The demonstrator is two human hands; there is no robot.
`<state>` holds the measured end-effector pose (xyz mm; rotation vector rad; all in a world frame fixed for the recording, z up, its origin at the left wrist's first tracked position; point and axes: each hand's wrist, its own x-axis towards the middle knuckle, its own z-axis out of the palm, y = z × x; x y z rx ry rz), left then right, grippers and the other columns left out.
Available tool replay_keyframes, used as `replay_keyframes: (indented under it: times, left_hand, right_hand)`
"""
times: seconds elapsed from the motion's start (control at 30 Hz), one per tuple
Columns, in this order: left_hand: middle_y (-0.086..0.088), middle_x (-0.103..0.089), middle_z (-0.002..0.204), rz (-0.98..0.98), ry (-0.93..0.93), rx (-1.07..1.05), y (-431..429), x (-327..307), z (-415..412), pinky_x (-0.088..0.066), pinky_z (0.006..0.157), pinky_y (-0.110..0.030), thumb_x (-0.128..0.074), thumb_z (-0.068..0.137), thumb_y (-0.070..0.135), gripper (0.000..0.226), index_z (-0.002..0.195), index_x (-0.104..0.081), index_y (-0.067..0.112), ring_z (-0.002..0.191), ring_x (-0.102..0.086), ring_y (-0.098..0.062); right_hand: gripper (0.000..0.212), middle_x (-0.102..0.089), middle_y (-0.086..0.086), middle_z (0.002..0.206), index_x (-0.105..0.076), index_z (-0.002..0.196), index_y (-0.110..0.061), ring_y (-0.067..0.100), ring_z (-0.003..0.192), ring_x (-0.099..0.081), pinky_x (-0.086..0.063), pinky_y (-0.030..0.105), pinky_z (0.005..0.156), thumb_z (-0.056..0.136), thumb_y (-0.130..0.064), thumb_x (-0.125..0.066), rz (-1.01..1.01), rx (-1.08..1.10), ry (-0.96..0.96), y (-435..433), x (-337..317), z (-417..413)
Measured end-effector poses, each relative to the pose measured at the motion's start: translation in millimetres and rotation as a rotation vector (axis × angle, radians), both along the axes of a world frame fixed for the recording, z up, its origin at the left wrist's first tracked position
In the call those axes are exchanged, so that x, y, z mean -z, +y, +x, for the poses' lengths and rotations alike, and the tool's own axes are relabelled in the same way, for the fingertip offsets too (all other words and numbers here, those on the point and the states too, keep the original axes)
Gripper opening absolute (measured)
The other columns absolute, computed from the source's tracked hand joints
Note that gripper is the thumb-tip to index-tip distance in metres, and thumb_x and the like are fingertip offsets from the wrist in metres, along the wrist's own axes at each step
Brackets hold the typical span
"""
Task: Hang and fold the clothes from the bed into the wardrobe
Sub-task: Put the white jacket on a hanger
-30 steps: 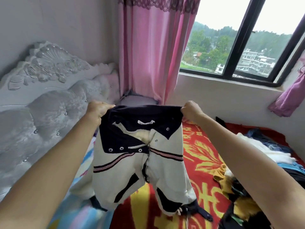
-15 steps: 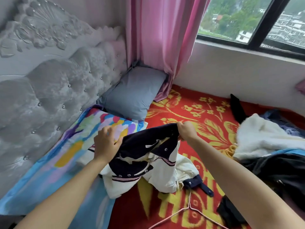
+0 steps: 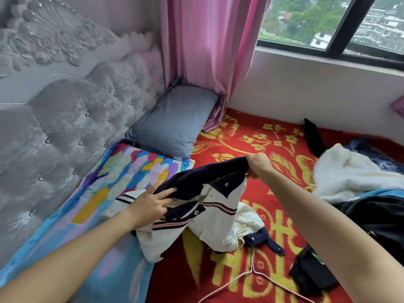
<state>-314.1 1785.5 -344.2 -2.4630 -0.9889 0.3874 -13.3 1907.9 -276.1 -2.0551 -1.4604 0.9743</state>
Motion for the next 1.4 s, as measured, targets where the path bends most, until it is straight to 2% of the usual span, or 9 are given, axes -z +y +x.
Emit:
replay_keyframes:
  times: [0.2, 0.33, 0.43, 0.53, 0.67, 0.8, 1.0, 1.13, 1.4]
  left_hand:
    - [0.007, -0.058, 0.046, 0.045, -0.195, 0.308, 18, -58, 12, -0.032, 0.098, -0.04, -0.086, 0.061, 0.037, 0.034, 0.051, -0.059, 0.02, 0.075, -0.07, -0.012]
    - [0.008, -0.056, 0.046, 0.049, -0.202, 0.132, 34, -70, 7, -0.05, 0.086, -0.047, -0.074, 0.063, 0.043, 0.028, 0.048, -0.06, 0.024, 0.056, -0.064, -0.012]
    - [0.008, -0.062, 0.06, -0.01, -0.136, -0.122, 42, -71, 20, -0.042, 0.084, -0.066, -0.084, 0.059, 0.045, 0.025, 0.058, -0.068, 0.026, 0.072, -0.065, -0.018]
    - [0.006, -0.065, 0.103, -0.171, -0.038, -0.314, 49, -52, 55, -0.016, 0.107, -0.063, -0.05, 0.092, 0.047, 0.028, 0.105, -0.067, 0.028, 0.113, -0.049, -0.02]
    - [0.009, -0.061, 0.054, -0.14, -0.04, -0.187, 45, -9, 76, -0.049, 0.084, -0.05, -0.089, 0.046, 0.048, 0.032, 0.056, -0.069, 0.026, 0.072, -0.062, -0.019]
    - [0.008, -0.058, 0.055, -0.1, -0.165, -0.016, 40, 40, 84, -0.035, 0.085, -0.037, -0.088, 0.052, 0.025, 0.025, 0.053, -0.064, 0.02, 0.075, -0.059, -0.021]
    - [0.008, -0.059, 0.057, 0.008, -0.479, -0.062, 35, 105, 109, -0.031, 0.076, -0.035, -0.052, 0.078, 0.033, 0.026, 0.063, -0.069, 0.021, 0.081, -0.042, -0.019]
    - [0.007, -0.056, 0.054, 0.07, -0.487, -0.195, 18, 135, 108, -0.027, 0.071, -0.034, -0.048, 0.08, 0.039, 0.033, 0.062, -0.07, 0.021, 0.077, -0.04, -0.018]
    - [0.007, -0.058, 0.058, 0.176, -0.46, -0.264, -6, 163, 101, -0.027, 0.07, -0.035, -0.046, 0.087, 0.043, 0.036, 0.07, -0.069, 0.021, 0.077, -0.041, -0.018]
  right_hand:
    - [0.029, -0.057, 0.013, 0.06, -0.053, 0.078, 0.0, 0.027, 0.049, -0.057, -0.049, 0.032, 0.057, 0.093, -0.02, -0.038, 0.114, -0.017, -0.101, 18, -15, 3]
    - [0.032, -0.061, 0.011, 0.067, -0.058, 0.081, 0.0, 0.029, 0.062, -0.06, -0.04, 0.028, 0.053, 0.092, -0.026, -0.044, 0.259, -0.039, -0.264, 34, -21, -3]
    - [0.027, -0.064, 0.014, 0.066, -0.063, 0.086, 0.004, 0.029, 0.062, -0.064, -0.048, 0.03, 0.057, 0.09, -0.017, -0.046, 0.164, -0.067, -0.131, 41, 0, 0]
    - [0.034, -0.059, 0.014, 0.092, -0.057, 0.115, 0.001, 0.025, 0.08, -0.055, -0.044, 0.032, 0.067, 0.092, -0.023, -0.051, 0.001, -0.146, 0.007, 32, 44, 10]
    - [0.025, -0.055, 0.014, 0.08, -0.06, 0.088, 0.005, 0.021, 0.071, -0.049, -0.033, 0.029, 0.061, 0.091, -0.017, -0.049, -0.176, -0.201, -0.097, -11, 116, 46]
    - [0.042, -0.034, 0.001, 0.054, -0.033, 0.053, -0.012, 0.015, 0.051, -0.033, -0.018, 0.029, 0.046, 0.093, -0.011, -0.046, -0.393, -0.141, -0.143, -78, 200, 100]
    - [0.032, -0.052, 0.003, 0.069, -0.044, 0.064, -0.014, 0.023, 0.075, -0.051, -0.031, 0.029, 0.057, 0.095, -0.022, -0.046, -0.597, -0.109, -0.151, -142, 298, 146]
    - [0.041, -0.06, 0.014, 0.12, -0.052, 0.121, -0.003, 0.032, 0.111, -0.055, -0.041, 0.031, 0.084, 0.096, -0.036, -0.045, -0.633, -0.204, -0.221, -147, 333, 150]
    - [0.053, -0.055, 0.008, 0.123, -0.054, 0.118, -0.013, 0.027, 0.116, -0.048, -0.039, 0.037, 0.091, 0.092, -0.057, -0.04, -0.597, -0.343, -0.52, -145, 389, 136]
